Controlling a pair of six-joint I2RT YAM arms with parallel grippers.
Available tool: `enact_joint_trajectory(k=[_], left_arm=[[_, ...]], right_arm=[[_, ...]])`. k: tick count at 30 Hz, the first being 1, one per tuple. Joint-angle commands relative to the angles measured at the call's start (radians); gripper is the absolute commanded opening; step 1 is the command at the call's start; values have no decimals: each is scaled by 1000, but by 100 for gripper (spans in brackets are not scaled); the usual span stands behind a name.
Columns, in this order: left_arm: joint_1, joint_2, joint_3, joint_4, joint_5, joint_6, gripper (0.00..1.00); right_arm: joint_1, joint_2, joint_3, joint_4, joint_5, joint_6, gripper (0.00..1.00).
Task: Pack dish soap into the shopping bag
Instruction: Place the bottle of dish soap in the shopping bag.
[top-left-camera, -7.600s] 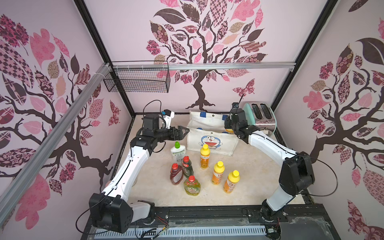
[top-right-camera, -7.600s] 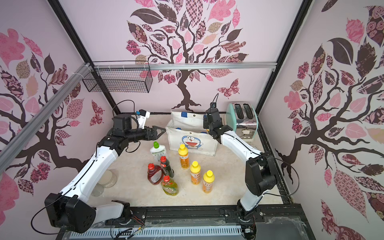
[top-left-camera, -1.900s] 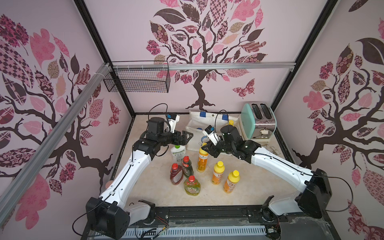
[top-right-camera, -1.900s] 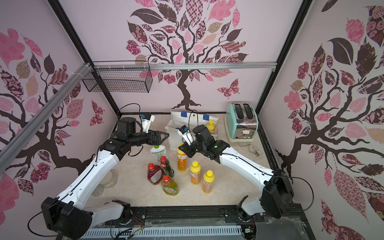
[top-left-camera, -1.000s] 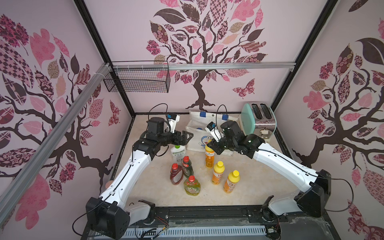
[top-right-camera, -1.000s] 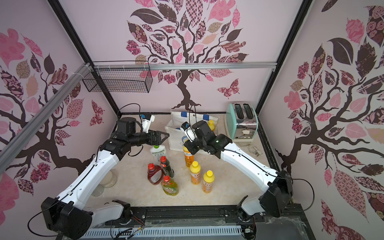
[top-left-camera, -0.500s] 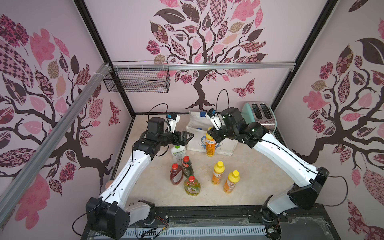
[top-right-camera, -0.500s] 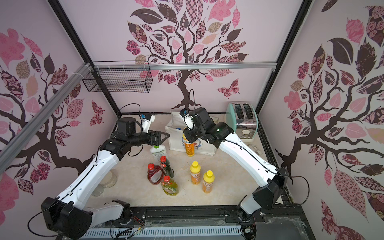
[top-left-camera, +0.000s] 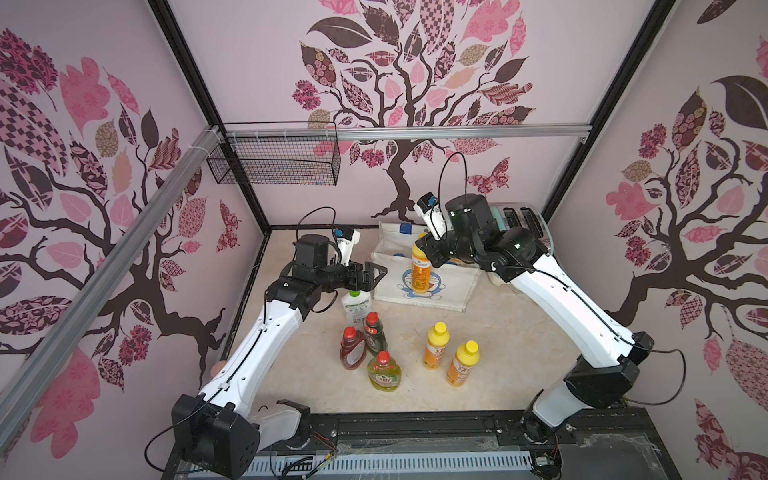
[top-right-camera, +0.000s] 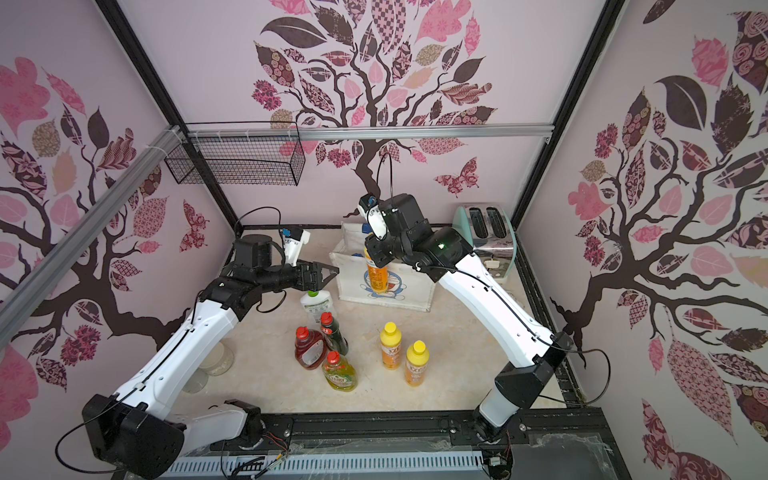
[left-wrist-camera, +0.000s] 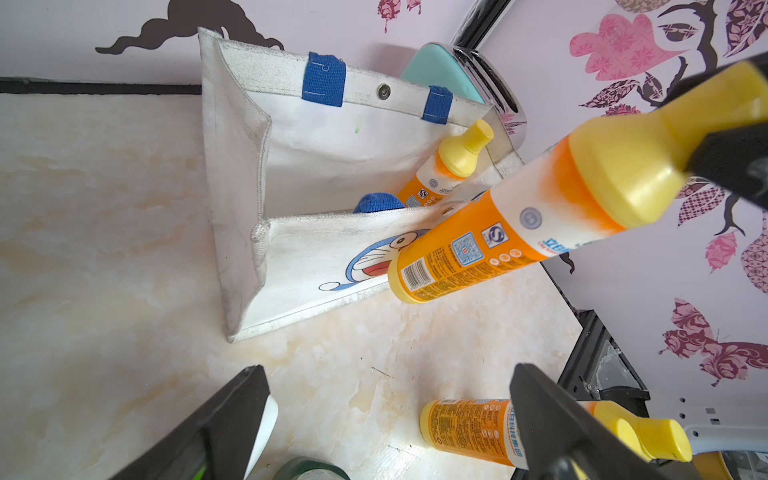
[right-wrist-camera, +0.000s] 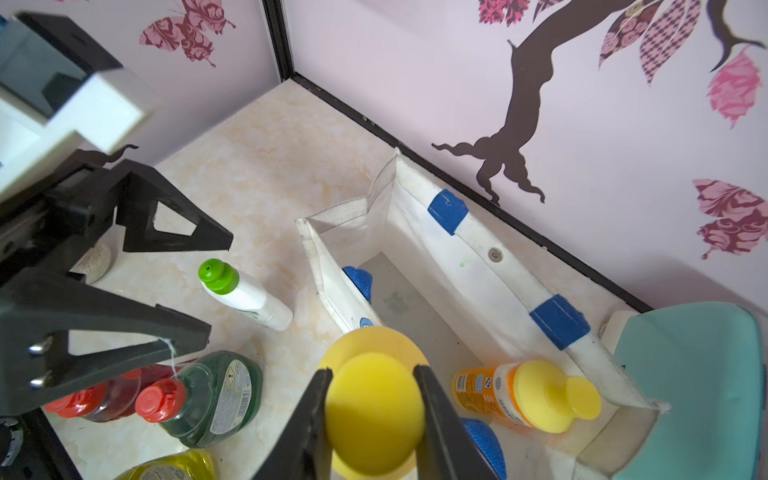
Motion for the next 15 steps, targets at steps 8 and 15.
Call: enact_joint_trajectory(k=[8,15], left_arm=[[-3,0,-2,16,17,1,97],[-3,-3,-3,16,13,3,97]], right_arm=[[-4,26,230,32,85,-23,0],[-8,54,327,26,102,-30,0]])
